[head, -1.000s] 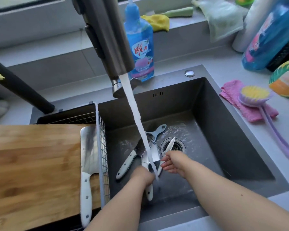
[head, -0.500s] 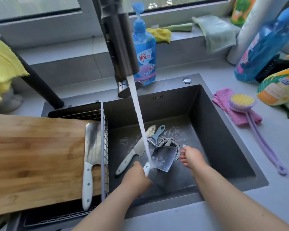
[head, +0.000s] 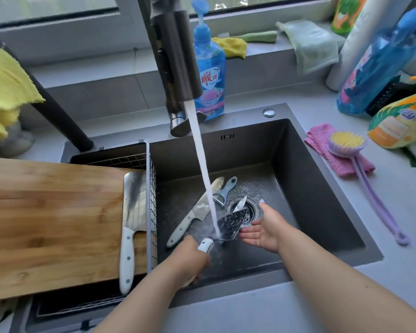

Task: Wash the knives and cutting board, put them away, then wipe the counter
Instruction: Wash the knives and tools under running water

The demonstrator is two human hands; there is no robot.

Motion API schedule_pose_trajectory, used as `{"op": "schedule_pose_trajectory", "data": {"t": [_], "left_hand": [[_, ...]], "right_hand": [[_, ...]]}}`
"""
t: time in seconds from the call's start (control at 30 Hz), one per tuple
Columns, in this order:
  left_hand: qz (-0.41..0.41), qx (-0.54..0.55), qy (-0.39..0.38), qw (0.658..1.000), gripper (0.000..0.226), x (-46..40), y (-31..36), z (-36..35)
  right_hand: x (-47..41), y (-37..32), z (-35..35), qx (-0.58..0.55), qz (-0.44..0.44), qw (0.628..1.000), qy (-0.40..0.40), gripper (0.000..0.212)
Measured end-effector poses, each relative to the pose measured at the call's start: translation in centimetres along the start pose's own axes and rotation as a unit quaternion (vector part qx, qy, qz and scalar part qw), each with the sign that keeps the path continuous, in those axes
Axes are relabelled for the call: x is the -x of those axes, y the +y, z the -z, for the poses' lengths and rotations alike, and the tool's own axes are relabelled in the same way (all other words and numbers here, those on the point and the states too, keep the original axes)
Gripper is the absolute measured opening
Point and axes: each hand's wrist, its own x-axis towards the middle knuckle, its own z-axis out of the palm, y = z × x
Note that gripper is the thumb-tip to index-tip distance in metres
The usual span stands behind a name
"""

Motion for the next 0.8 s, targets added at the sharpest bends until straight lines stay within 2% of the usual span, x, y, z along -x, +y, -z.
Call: {"op": "schedule_pose_trajectory", "data": {"t": [0.1, 0.2, 0.37, 0.47, 0.6, 0.7, 0.8], "left_hand": [[0.043, 0.113, -0.084, 0.989, 0.008, -0.1, 1.0, -0.1], [0.070, 0.199, -0.136, 0.968, 0.012, 0.1, 1.9, -0.1], [0.099, 0.273, -0.206, 0.934, 0.023, 0.7, 2.2, 0.8], [0.109, 0.322, -0.251, 0.906, 0.029, 1.0, 2.0, 1.2], [0.124, 0.396, -0.280, 0.866, 0.034, 1.0, 1.1, 1.6], [0.116, 0.386, -0.277, 0.872, 0.037, 1.2, 0.6, 1.9], [0.096, 0.328, -0.259, 0.904, 0.039, 1.3, 0.4, 2.1]], "right_hand": [[-0.1, 0.1, -0.2, 0.026, -0.005, 1.000, -0.011, 0.085], [-0.4, 0.2, -0.2, 0.063, -0.008, 0.998, -0.003, 0.085], [-0.6, 0.4, 0.2, 0.128, -0.025, 0.991, 0.040, 0.081], [-0.5, 0.5, 0.0, 0.107, -0.045, 0.993, 0.007, 0.082], [-0.3, 0.5, 0.1, 0.022, -0.046, 0.998, -0.044, 0.079], [-0.2, 0.3, 0.3, -0.010, -0.058, 0.996, -0.066, 0.083], [0.0, 0.3, 0.3, -0.018, -0.054, 0.996, -0.071, 0.082]]}}
